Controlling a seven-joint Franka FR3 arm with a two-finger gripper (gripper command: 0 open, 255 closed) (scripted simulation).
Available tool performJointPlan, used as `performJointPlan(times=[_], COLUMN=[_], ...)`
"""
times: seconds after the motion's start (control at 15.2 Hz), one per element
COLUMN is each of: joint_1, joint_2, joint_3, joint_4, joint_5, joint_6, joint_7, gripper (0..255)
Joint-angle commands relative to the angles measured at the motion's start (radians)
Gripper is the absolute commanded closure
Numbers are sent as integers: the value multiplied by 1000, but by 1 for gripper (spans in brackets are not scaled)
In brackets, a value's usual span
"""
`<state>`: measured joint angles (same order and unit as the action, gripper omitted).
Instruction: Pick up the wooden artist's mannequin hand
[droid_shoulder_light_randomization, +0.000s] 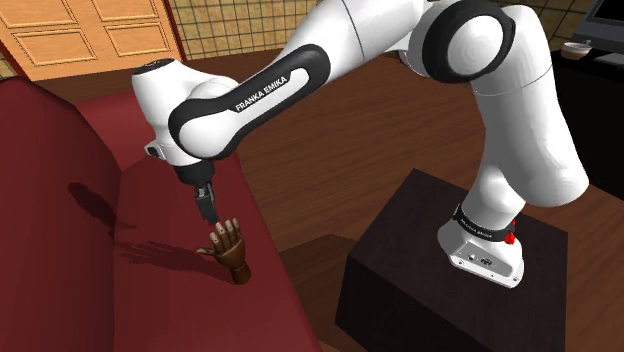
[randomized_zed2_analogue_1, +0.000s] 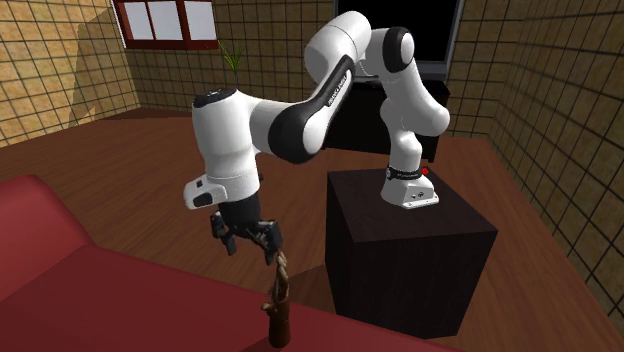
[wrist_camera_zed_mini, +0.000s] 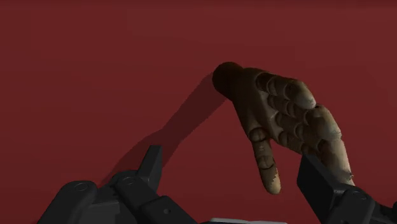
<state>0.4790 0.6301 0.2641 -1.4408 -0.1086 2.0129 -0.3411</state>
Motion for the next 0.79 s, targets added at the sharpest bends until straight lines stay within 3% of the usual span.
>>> performJointPlan(times=[0.0, 0.26, 0.73], joint_1=[31, 97, 100], joint_2=[63, 181, 224], joint_3=[7, 20, 12], joint_4=[69, 216, 194], joint_5=[-21, -58, -67], joint_6=[-10, -46, 19], joint_7=[-20, -59, -57], gripper=[0, 0, 0])
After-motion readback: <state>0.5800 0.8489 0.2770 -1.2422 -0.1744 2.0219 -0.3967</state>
